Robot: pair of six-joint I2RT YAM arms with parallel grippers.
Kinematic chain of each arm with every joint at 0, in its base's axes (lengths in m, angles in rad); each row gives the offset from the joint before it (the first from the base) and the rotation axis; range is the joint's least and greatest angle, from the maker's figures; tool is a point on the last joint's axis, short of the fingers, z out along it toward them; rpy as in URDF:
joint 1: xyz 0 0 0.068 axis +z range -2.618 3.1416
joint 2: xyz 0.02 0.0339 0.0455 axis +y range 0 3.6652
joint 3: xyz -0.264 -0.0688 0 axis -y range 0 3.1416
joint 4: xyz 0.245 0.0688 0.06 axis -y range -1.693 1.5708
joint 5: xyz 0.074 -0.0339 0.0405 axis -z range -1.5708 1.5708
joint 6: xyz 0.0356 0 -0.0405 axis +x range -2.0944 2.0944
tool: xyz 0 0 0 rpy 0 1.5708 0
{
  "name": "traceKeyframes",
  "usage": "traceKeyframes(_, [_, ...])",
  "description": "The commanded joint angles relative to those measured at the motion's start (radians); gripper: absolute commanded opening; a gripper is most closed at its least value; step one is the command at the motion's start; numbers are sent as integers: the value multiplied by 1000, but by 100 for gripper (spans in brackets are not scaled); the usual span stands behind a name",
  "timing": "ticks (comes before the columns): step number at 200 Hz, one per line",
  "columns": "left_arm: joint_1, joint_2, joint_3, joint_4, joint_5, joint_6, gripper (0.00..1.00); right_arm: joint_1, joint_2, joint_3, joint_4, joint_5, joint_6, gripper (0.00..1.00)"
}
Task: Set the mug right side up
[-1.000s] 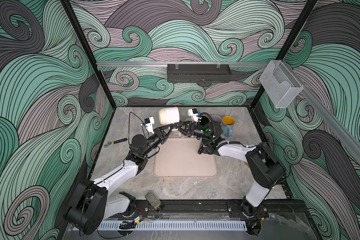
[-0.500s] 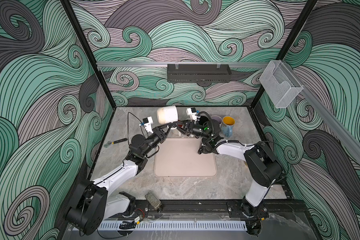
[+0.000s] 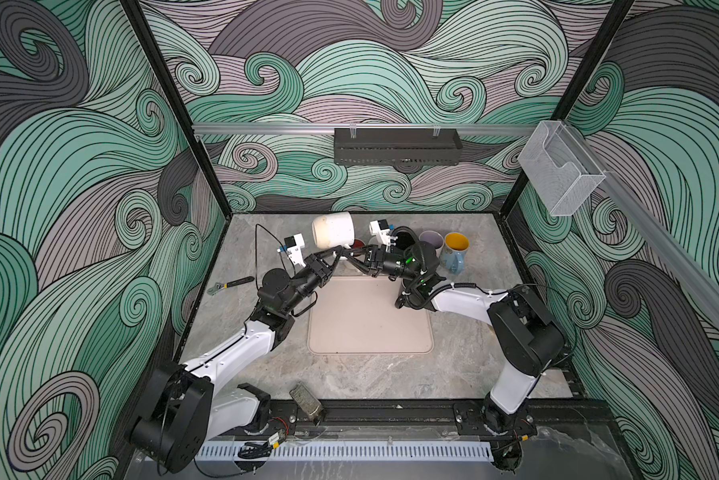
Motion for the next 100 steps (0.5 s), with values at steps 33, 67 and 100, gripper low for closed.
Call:
traceKeyframes(33, [-12, 56, 51, 193, 123, -27, 0, 26, 9, 42, 80, -21, 27, 0])
traceKeyframes(67, [-10, 15, 43, 77, 105, 35, 17, 25, -9, 30, 57, -13, 1, 0])
traceKeyframes(100, [-6, -23, 42, 0, 86, 69, 39, 26, -47, 23, -30, -12, -66, 0])
